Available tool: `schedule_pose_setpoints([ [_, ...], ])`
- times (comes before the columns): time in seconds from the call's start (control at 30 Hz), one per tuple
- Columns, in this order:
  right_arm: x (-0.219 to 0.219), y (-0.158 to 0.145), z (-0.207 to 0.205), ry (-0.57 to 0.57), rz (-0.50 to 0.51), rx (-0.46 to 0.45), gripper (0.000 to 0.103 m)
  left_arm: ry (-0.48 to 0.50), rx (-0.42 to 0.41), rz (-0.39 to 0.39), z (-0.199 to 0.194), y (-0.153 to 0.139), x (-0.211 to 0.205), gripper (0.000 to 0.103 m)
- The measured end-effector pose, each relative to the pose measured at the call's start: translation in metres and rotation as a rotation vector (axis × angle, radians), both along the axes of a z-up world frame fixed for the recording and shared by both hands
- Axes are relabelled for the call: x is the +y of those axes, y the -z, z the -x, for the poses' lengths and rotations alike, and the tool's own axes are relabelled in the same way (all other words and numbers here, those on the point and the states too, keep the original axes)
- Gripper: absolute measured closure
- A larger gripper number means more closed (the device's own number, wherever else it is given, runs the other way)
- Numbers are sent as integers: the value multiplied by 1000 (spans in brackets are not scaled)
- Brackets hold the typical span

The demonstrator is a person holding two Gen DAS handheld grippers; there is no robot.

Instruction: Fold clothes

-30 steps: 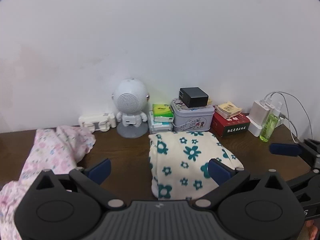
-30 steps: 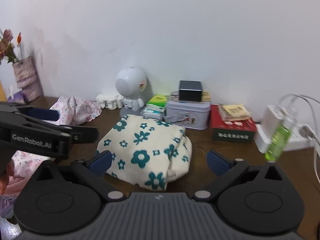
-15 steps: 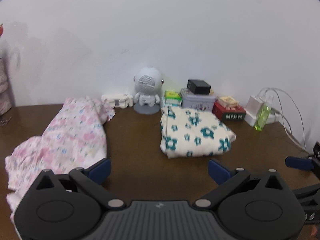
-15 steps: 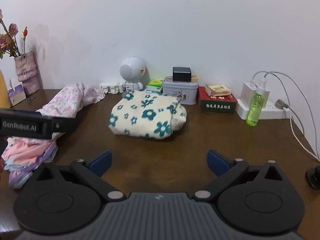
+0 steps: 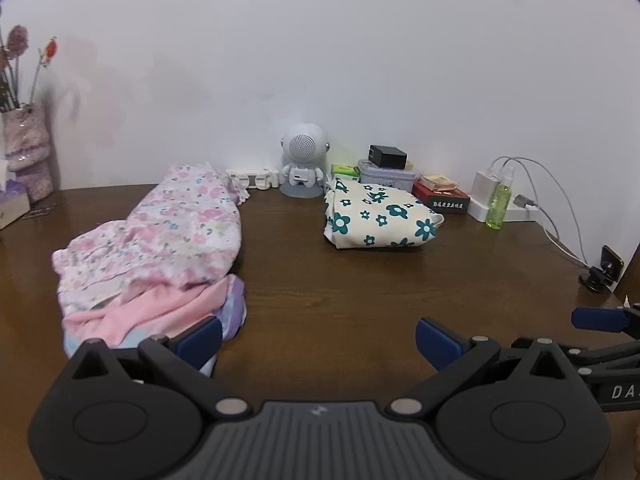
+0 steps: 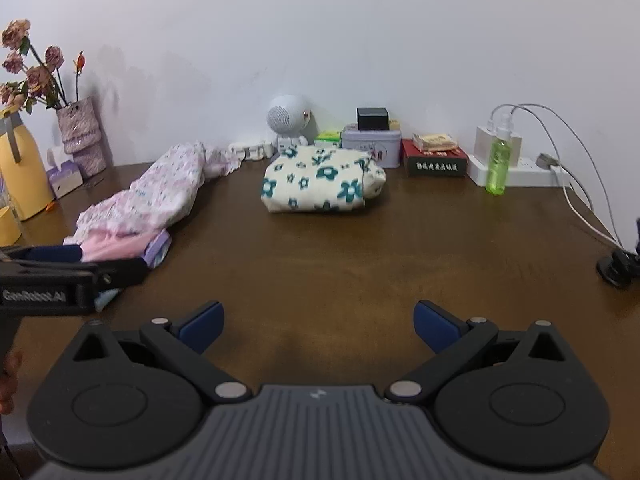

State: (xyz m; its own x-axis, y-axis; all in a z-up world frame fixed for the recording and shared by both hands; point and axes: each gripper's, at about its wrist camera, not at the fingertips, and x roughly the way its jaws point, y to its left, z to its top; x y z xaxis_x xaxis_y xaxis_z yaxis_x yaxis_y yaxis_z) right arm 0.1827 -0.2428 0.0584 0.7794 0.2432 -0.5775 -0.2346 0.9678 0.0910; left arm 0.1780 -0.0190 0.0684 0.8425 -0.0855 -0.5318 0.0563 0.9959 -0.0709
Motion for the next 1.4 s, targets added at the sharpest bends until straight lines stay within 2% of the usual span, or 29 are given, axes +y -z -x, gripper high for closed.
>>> schedule_pose_setpoints([
  [0.63, 9, 22, 116, -24, -4, 22, 0, 0, -60, -40, 125, 19, 2, 0],
  [0.8, 9, 26, 138, -12, -12, 0, 0, 9, -87, -15, 148, 21, 2, 0],
  [1.4, 0, 40, 172, 31, -60, -138, 0, 6, -149, -23, 171, 38, -2, 0],
])
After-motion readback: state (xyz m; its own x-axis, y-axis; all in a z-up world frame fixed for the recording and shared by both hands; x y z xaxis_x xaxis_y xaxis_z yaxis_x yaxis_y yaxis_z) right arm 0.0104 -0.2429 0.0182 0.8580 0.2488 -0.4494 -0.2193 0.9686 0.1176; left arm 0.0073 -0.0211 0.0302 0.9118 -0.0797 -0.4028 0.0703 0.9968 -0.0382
